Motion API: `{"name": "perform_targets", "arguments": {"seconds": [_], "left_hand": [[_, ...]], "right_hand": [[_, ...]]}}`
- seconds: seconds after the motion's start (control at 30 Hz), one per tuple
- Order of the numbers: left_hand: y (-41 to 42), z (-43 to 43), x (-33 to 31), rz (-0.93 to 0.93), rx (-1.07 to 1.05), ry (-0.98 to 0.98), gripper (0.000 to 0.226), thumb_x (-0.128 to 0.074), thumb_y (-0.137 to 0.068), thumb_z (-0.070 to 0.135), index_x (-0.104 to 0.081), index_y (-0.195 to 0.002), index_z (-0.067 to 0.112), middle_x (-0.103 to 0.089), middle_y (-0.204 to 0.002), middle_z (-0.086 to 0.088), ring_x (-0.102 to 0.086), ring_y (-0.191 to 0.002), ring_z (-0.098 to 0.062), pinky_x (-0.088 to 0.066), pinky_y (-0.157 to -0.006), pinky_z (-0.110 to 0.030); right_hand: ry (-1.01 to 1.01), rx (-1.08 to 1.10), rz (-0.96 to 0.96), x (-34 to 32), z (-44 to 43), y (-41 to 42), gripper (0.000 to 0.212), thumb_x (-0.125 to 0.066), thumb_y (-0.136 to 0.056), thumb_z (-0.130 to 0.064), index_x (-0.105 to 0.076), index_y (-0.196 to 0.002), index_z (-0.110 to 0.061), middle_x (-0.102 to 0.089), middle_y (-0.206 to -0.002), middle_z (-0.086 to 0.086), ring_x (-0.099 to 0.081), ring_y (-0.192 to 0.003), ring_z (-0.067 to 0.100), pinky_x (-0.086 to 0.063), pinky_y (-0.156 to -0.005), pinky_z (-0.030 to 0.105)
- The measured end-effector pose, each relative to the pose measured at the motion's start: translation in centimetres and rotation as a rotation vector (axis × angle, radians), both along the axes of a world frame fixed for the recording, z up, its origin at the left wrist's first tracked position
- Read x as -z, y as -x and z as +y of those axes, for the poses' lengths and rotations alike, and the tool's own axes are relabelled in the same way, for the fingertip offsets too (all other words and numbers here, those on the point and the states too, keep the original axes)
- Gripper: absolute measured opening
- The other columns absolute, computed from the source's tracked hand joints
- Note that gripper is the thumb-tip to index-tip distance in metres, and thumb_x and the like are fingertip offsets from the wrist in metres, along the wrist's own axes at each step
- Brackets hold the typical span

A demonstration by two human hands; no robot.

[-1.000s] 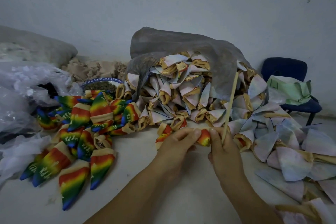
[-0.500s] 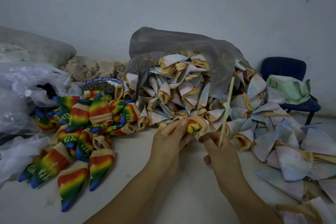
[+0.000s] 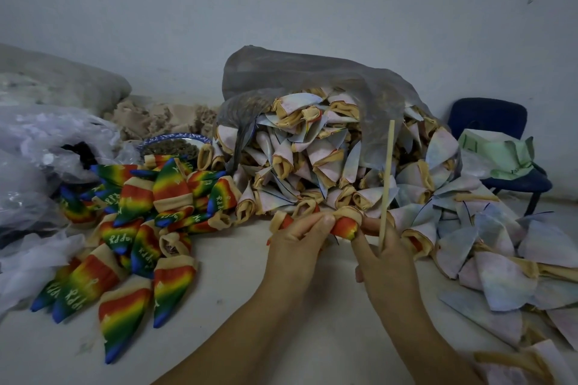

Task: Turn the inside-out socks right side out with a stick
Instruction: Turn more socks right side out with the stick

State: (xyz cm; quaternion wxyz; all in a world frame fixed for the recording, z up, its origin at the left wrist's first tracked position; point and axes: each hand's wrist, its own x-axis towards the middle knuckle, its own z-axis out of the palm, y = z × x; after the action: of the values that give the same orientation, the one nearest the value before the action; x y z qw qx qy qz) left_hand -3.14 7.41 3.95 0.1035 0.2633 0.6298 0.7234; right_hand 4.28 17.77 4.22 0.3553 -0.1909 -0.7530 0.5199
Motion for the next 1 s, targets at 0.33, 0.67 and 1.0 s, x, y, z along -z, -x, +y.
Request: {"name": "perform_targets", "arguments": {"seconds": [0.33, 0.67, 1.0], "left_hand": [[0.5, 0.4, -0.1, -0.344, 0.146, -0.021, 0.029, -0.051, -0.101, 0.034, -0.077, -0.088, 0.037, -0.072, -0.106, 0.009, -0.059, -0.113, -0.014, -0.045, -0.097, -0.028], [1.5, -0.4, -0.7, -0.909, 0.447, -0.391, 0.020, -0.067, -0.079, 0.013, -0.067, -0.097, 0.004, -0.058, -0.077, -0.006, -0.042, -0.048, -0.006, -0.040, -0.047, -0.018], [1.4, -0.8, -0.9, -0.697, 0.466, -0.133, 0.017, -0.072, -0.080, 0.028, -0.073, -0.090, 0.014, -0.067, -0.086, -0.002, -0.059, -0.069, -0.008, -0.044, -0.057, -0.020]], "right_hand": [[0.017, -0.057, 0.044, 0.0, 0.1, -0.1, 0.024, -0.057, -0.088, -0.025, -0.055, -0.084, -0.049, -0.052, -0.049, -0.004, -0.048, -0.043, 0.009, -0.038, -0.040, 0.013], [0.685, -0.448, 0.153, 0.2, 0.7, 0.0, 0.022, -0.057, -0.087, -0.009, -0.067, -0.072, -0.020, -0.047, -0.057, -0.001, -0.029, -0.036, 0.002, -0.031, -0.037, 0.016], [0.802, -0.585, 0.103, 1.4, 1.3, 0.3, 0.016, -0.068, -0.076, -0.025, -0.061, -0.074, -0.011, -0.042, -0.065, 0.002, -0.024, -0.038, 0.004, -0.032, -0.041, 0.017]]}}
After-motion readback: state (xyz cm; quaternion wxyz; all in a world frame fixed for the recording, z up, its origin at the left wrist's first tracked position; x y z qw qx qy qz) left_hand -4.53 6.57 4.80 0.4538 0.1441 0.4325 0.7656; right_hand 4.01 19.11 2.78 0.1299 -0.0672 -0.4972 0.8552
